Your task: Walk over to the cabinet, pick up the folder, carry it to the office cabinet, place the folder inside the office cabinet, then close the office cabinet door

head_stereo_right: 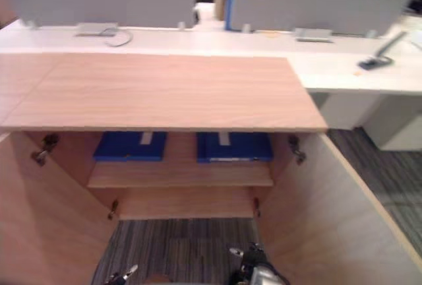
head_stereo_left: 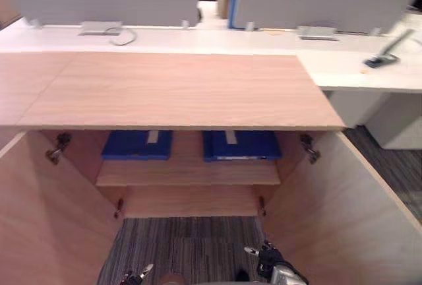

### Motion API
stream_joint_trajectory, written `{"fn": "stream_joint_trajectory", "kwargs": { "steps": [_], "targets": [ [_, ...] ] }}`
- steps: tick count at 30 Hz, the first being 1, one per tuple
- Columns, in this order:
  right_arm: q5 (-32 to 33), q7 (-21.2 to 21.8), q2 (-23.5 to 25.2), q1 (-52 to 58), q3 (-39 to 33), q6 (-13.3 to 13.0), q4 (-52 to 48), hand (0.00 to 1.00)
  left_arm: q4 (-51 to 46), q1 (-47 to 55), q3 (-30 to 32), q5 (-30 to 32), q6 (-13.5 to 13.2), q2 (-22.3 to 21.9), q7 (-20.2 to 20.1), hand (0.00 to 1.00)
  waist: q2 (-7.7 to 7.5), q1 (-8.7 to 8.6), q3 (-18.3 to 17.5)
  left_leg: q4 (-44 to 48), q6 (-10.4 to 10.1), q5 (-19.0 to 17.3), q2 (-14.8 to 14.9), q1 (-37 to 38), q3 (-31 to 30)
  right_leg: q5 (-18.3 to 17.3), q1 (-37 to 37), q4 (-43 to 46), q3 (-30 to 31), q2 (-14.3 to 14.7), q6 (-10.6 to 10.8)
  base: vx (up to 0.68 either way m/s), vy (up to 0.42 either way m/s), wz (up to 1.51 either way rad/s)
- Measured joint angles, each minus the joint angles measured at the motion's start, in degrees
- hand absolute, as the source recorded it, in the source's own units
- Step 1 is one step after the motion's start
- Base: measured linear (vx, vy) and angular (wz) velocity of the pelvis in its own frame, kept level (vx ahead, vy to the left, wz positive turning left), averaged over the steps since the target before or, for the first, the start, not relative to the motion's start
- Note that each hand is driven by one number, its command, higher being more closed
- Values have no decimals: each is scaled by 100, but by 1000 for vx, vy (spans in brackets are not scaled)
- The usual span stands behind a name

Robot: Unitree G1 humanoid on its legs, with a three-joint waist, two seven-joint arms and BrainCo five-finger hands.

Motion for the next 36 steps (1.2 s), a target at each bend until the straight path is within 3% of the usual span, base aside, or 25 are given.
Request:
{"fn": "stream_joint_trajectory", "kwargs": {
  "steps": [6,10,12,13,14,15,16,26,36],
  "targets": [
    [83,-60,27,313,1,-53,-317,0,74,-22,15,23,-1,50,18,0,-69,-77,2,4,199,-157,-127,294,1164,334,-261,-54,968,-26,82,-69,165,-101],
    [646,-68,48,433,-27,-143,-529,0,204,-66,16,17,16,95,1,0,-110,-146,35,-227,260,-198,-182,815,1911,464,-284,104,1445,30,122,30,105,-81],
    [778,-68,66,433,-103,-176,-558,0,202,-169,16,-5,15,85,-41,0,-68,-179,30,-322,279,-188,-171,939,2111,371,-361,302,1199,-11,11,62,40,-47],
    [913,-74,63,437,-201,-173,-596,0,191,-235,34,-7,8,62,-43,0,-54,-176,74,-423,285,-182,-135,1117,2237,41,-466,836,245,-325,-333,76,11,-32],
    [953,-76,74,442,-294,-174,-624,0,189,-235,48,-8,9,57,-44,0,-58,-177,96,-486,281,-180,-119,1243,2286,-84,-461,1090,-135,-479,-449,124,6,-44],
    [1076,-90,98,468,-344,-192,-621,0,190,-217,97,-13,12,59,-45,0,-106,-175,81,-590,252,-189,-117,1488,2396,-241,-410,1479,-678,-715,-405,116,-8,-38],
    [1162,-101,93,484,-344,-195,-616,0,192,-219,106,-13,13,57,-48,0,-116,-183,67,-613,214,-210,-112,1576,2427,-296,-406,1595,-775,-727,-324,171,-51,-34],
    [1393,-116,132,391,-1271,-188,-500,0,171,-421,211,-53,62,-199,-225,0,-141,-361,46,-1001,77,-71,-52,1616,2586,-206,-535,1348,-831,-441,-336,41,-29,-12],
    [1590,-170,-130,489,-1643,-170,293,0,180,-328,151,-261,93,-58,-212,0,-133,-491,42,-981,118,-16,-74,1647,2238,686,124,-354,-581,-42,-310,-34,31,-15]
  ]
}}
